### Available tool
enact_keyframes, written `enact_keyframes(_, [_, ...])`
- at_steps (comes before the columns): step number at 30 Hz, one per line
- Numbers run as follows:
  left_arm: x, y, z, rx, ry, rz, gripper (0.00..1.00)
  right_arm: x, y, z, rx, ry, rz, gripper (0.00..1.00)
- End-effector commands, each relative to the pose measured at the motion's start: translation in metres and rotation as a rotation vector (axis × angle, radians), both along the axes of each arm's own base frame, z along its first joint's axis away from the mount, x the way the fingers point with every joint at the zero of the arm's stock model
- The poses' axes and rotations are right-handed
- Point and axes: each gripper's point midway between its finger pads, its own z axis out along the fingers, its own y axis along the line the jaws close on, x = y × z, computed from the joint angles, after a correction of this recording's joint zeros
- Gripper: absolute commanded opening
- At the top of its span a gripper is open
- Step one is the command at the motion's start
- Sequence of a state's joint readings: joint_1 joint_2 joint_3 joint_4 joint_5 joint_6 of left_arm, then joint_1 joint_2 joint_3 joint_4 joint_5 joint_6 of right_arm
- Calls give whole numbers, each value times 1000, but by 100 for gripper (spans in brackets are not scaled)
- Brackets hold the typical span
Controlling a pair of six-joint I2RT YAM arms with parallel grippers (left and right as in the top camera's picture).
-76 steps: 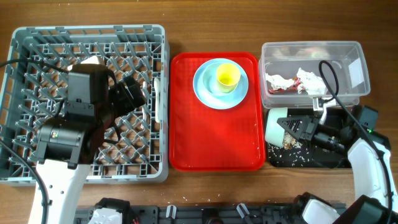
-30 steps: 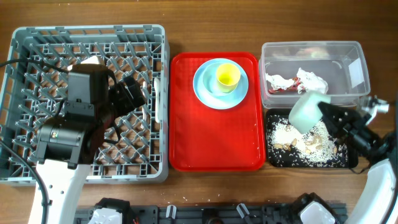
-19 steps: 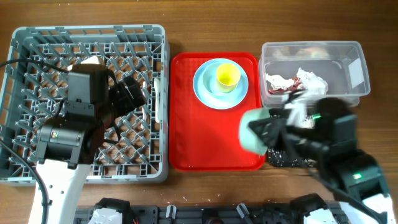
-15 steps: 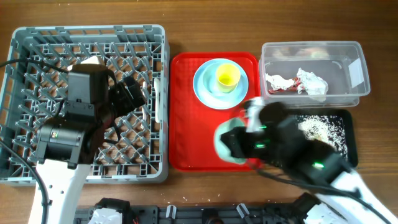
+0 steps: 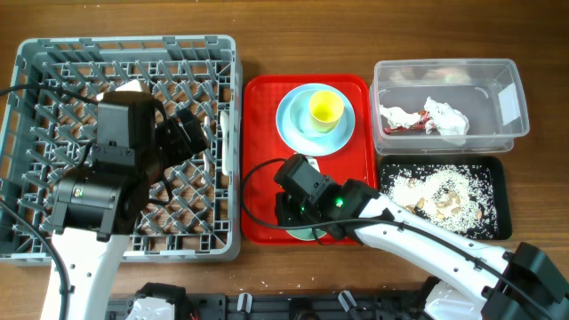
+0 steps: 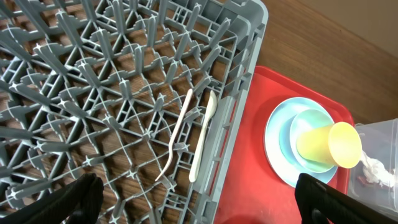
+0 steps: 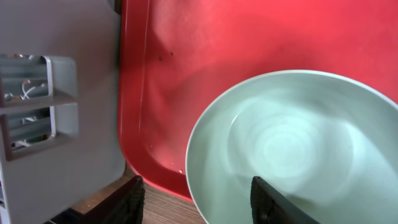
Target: Sort waste into correct bins and load items into the dishwasher rack
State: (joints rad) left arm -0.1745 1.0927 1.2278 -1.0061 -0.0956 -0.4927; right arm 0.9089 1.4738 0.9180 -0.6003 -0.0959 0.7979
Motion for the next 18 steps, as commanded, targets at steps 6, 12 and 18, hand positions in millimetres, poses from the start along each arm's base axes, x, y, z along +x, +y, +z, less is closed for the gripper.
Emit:
enact_keyframes(6, [1, 3, 6, -7, -18, 20, 100, 44, -92, 158, -7, -399, -198, 85])
enact_keyframes(12, [1, 3, 6, -7, -17, 20, 100, 19, -302, 200, -231, -507, -830, 100])
enact_keyframes(18, [1, 3, 6, -7, -17, 20, 100, -20, -385, 180, -392, -339, -1152, 100])
